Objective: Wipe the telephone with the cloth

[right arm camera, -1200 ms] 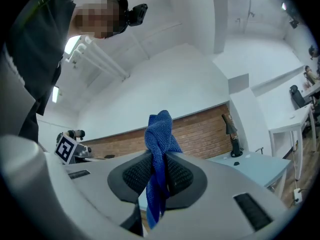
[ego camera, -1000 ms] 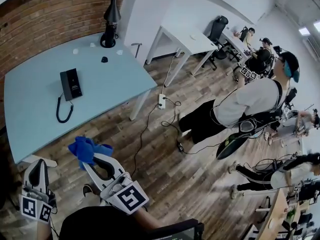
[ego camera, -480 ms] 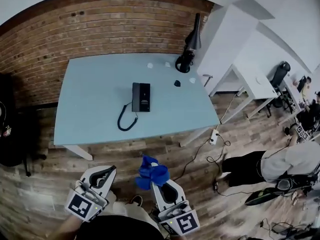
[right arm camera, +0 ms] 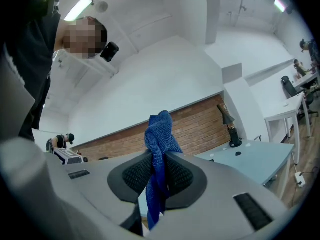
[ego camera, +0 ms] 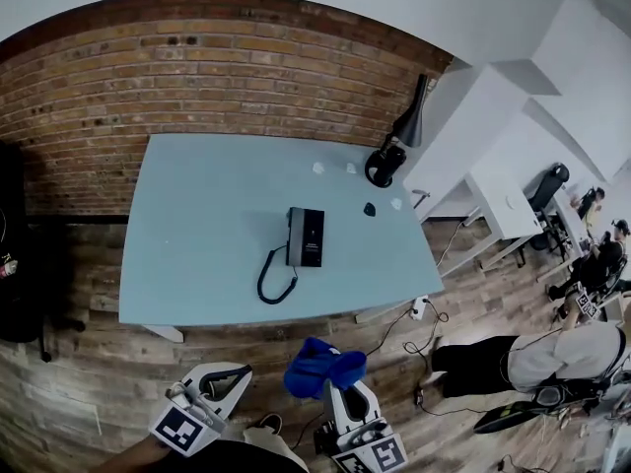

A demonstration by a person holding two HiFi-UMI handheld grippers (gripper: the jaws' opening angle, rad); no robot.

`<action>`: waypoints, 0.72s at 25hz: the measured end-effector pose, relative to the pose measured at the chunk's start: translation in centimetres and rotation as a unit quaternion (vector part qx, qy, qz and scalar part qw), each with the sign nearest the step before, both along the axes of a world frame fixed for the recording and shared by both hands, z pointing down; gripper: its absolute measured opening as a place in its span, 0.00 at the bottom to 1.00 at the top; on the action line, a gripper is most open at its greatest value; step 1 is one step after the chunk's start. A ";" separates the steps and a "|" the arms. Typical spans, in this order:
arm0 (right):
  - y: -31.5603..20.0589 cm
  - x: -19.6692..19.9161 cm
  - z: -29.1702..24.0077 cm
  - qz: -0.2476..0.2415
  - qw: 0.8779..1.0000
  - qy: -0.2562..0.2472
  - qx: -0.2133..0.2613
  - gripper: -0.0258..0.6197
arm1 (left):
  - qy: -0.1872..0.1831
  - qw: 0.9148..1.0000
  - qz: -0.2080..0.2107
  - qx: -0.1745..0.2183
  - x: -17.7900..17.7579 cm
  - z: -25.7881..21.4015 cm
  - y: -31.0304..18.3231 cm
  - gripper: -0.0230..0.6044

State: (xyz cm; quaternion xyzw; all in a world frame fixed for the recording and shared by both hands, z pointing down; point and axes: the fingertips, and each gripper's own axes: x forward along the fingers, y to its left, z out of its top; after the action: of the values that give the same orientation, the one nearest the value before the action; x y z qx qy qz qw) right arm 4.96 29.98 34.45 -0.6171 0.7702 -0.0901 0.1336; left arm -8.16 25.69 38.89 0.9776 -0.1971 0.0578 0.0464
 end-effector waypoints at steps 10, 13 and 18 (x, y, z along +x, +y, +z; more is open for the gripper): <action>-8.7 -1.2 -1.2 0.081 0.997 -0.001 -0.010 0.15 | -0.017 1.000 0.013 -0.018 -9.6 1.1 -7.9 0.06; -10.7 -0.9 -1.1 0.091 0.996 0.002 -0.017 0.15 | -0.027 0.999 0.000 -0.020 -11.5 1.8 -10.3 0.06; -15.0 1.8 0.5 0.092 0.995 0.005 -0.036 0.15 | -0.048 0.997 -0.037 -0.042 -12.2 3.2 -13.8 0.06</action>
State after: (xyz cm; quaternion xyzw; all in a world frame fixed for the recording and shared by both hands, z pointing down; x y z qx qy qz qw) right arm 6.74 14.98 34.90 -0.6899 0.7073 -0.1021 0.1156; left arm -20.36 11.94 42.07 0.9629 -0.2328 0.1107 0.0797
